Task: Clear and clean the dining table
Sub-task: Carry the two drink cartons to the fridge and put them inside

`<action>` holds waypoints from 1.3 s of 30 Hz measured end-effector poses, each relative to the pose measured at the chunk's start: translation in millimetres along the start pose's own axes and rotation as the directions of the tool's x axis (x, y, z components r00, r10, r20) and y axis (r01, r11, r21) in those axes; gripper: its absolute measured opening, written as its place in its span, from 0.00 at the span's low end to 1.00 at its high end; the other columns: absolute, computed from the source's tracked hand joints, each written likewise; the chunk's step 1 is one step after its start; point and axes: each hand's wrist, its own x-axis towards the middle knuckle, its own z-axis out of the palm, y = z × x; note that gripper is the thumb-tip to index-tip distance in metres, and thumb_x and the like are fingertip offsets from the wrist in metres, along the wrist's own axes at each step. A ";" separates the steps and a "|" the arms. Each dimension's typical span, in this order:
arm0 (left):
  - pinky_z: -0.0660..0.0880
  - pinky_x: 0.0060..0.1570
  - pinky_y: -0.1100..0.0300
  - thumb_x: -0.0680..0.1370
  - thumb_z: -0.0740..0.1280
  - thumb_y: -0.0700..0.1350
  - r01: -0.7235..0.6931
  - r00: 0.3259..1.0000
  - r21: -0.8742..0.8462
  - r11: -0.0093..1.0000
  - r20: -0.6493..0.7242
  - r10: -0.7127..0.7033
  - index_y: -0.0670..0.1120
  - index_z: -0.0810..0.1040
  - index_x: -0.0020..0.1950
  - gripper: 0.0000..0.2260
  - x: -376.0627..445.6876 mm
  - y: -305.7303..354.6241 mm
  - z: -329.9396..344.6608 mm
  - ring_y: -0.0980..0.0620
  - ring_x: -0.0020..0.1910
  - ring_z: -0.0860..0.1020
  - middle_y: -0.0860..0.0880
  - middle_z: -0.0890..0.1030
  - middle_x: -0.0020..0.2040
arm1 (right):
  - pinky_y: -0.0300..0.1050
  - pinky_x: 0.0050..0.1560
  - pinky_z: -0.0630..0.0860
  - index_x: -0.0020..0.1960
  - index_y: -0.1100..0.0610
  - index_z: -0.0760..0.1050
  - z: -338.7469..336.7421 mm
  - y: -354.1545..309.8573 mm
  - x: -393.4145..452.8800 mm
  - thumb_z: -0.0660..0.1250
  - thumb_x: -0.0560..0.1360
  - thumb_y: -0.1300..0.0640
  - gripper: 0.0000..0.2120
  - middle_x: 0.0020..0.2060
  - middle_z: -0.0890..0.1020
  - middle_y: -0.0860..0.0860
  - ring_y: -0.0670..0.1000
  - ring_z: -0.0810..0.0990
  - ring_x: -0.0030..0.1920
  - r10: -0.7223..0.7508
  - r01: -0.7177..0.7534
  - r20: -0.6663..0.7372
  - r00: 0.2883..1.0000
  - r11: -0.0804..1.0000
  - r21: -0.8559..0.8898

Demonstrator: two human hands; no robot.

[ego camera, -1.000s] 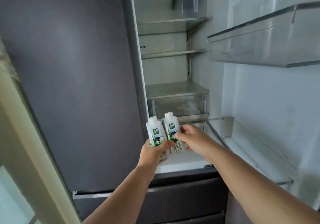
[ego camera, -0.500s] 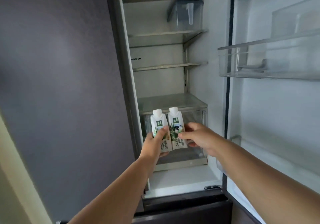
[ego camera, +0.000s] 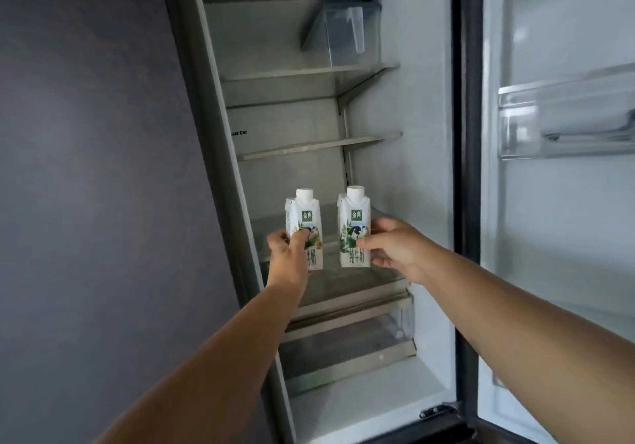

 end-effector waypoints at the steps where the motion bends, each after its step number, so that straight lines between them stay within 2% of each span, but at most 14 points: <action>1: 0.79 0.48 0.49 0.81 0.61 0.52 -0.009 1.000 0.016 1.000 -0.001 0.009 0.49 0.60 0.69 0.19 7.0 2.6 2.2 0.48 0.45 0.78 0.44 0.78 0.51 | 0.48 0.51 0.78 0.57 0.51 0.78 -1.1 -3.5 8.3 0.71 0.73 0.64 0.14 0.50 0.86 0.51 0.53 0.83 0.54 -0.011 0.011 -0.018 1.000 1.000 -0.002; 3: 0.74 0.38 0.58 0.82 0.60 0.52 -0.045 0.999 0.050 0.998 -0.016 0.046 0.50 0.60 0.69 0.18 22.9 4.9 7.3 0.51 0.43 0.77 0.45 0.78 0.54 | 0.44 0.45 0.76 0.54 0.51 0.78 -2.9 -11.0 24.1 0.71 0.73 0.63 0.13 0.51 0.85 0.50 0.52 0.83 0.54 -0.035 0.034 -0.056 0.998 0.999 -0.020; 5: 0.69 0.35 0.60 0.82 0.59 0.53 -0.048 0.997 0.077 0.996 -0.055 0.053 0.50 0.61 0.68 0.17 41.8 6.0 12.7 0.52 0.43 0.77 0.46 0.78 0.55 | 0.42 0.42 0.75 0.53 0.50 0.77 -3.1 -17.2 39.8 0.71 0.74 0.64 0.12 0.51 0.85 0.50 0.51 0.82 0.52 -0.056 0.054 -0.073 0.996 0.998 -0.037; 7: 0.75 0.43 0.55 0.80 0.60 0.58 -0.057 0.992 0.101 0.993 -0.110 0.068 0.53 0.62 0.68 0.19 60.5 6.7 19.1 0.47 0.49 0.78 0.46 0.77 0.58 | 0.42 0.41 0.75 0.56 0.52 0.77 -2.3 -21.7 56.7 0.70 0.74 0.65 0.13 0.49 0.84 0.49 0.50 0.82 0.50 -0.069 0.065 -0.071 0.995 0.997 -0.049; 9: 0.76 0.54 0.45 0.70 0.58 0.70 -0.064 0.981 0.206 0.976 -0.168 0.099 0.61 0.63 0.61 0.24 82.1 1.5 23.4 0.44 0.54 0.77 0.47 0.77 0.58 | 0.42 0.42 0.76 0.59 0.55 0.76 -1.1 -25.0 73.2 0.69 0.74 0.66 0.15 0.47 0.83 0.49 0.51 0.81 0.49 -0.077 0.072 -0.074 0.994 0.995 -0.070; 10: 0.76 0.55 0.42 0.65 0.56 0.73 -0.053 0.973 0.254 0.966 -0.206 0.107 0.64 0.64 0.57 0.25 95.3 -4.3 25.6 0.44 0.55 0.77 0.48 0.77 0.57 | 0.42 0.42 0.76 0.60 0.56 0.75 -1.3 -26.6 81.1 0.69 0.74 0.67 0.16 0.48 0.82 0.49 0.51 0.81 0.49 -0.077 0.071 -0.074 0.994 0.994 -0.081; 12: 0.76 0.55 0.41 0.62 0.55 0.75 -0.040 0.952 0.322 0.946 -0.275 0.134 0.65 0.66 0.55 0.26 121.5 -15.7 32.2 0.44 0.55 0.77 0.49 0.78 0.56 | 0.41 0.42 0.76 0.61 0.56 0.74 -1.1 -27.4 100.3 0.69 0.74 0.67 0.17 0.50 0.81 0.50 0.52 0.80 0.50 -0.068 0.062 -0.066 0.995 0.994 -0.090; 15: 0.76 0.54 0.43 0.68 0.59 0.72 -0.040 0.949 0.342 0.939 -0.281 0.142 0.63 0.69 0.58 0.23 130.0 -10.4 37.9 0.46 0.54 0.78 0.50 0.79 0.56 | 0.42 0.43 0.77 0.62 0.56 0.74 -0.5 -28.0 119.7 0.70 0.74 0.67 0.18 0.53 0.81 0.52 0.52 0.80 0.51 -0.056 0.049 -0.068 0.996 0.993 -0.105; 18: 0.77 0.53 0.49 0.76 0.64 0.62 -0.036 0.950 0.293 0.955 -0.286 0.123 0.56 0.72 0.62 0.18 145.7 -9.3 45.6 0.47 0.52 0.78 0.49 0.79 0.56 | 0.45 0.48 0.77 0.63 0.56 0.73 -2.7 -27.3 145.4 0.69 0.75 0.67 0.18 0.54 0.81 0.53 0.52 0.80 0.52 -0.040 0.033 -0.061 0.997 0.992 -0.120; 21: 0.77 0.56 0.49 0.78 0.66 0.57 -0.013 0.953 0.294 0.956 -0.286 0.101 0.51 0.73 0.62 0.17 165.4 -17.6 51.3 0.46 0.52 0.79 0.48 0.79 0.58 | 0.45 0.48 0.77 0.63 0.58 0.73 -3.7 -24.3 166.7 0.68 0.75 0.67 0.18 0.57 0.81 0.55 0.53 0.79 0.52 -0.023 0.015 -0.057 0.998 0.992 -0.124; 23: 0.77 0.56 0.50 0.78 0.66 0.55 0.004 0.962 0.295 0.955 -0.263 0.077 0.49 0.73 0.64 0.17 177.1 -24.7 55.1 0.47 0.51 0.79 0.47 0.80 0.59 | 0.47 0.51 0.77 0.64 0.58 0.72 -2.7 -20.5 179.2 0.67 0.76 0.67 0.18 0.59 0.81 0.56 0.53 0.79 0.53 -0.010 0.003 -0.054 0.999 0.991 -0.137; 29: 0.76 0.55 0.44 0.78 0.64 0.58 0.043 0.963 0.522 0.852 -0.250 0.105 0.53 0.74 0.60 0.14 204.0 -40.8 60.0 0.45 0.51 0.80 0.49 0.81 0.56 | 0.49 0.54 0.78 0.66 0.59 0.72 5.6 -8.6 205.9 0.68 0.75 0.68 0.20 0.60 0.81 0.58 0.57 0.80 0.57 0.002 -0.011 -0.048 0.999 0.983 -0.185; 35: 0.74 0.60 0.45 0.81 0.61 0.51 0.113 0.967 0.519 0.847 -0.252 0.026 0.48 0.72 0.61 0.11 219.5 -43.2 60.6 0.44 0.54 0.78 0.46 0.80 0.58 | 0.53 0.58 0.78 0.62 0.58 0.76 14.1 5.2 223.0 0.68 0.74 0.68 0.17 0.54 0.83 0.55 0.54 0.81 0.53 -0.024 0.004 -0.063 0.998 0.954 -0.299; 39: 0.72 0.62 0.45 0.82 0.60 0.50 0.109 0.971 0.544 0.832 -0.237 0.028 0.48 0.74 0.61 0.11 228.8 -44.3 61.5 0.43 0.57 0.78 0.45 0.80 0.59 | 0.56 0.57 0.78 0.56 0.50 0.78 19.3 16.2 235.7 0.69 0.72 0.63 0.15 0.51 0.85 0.51 0.51 0.82 0.49 -0.085 0.036 -0.103 0.991 0.914 -0.403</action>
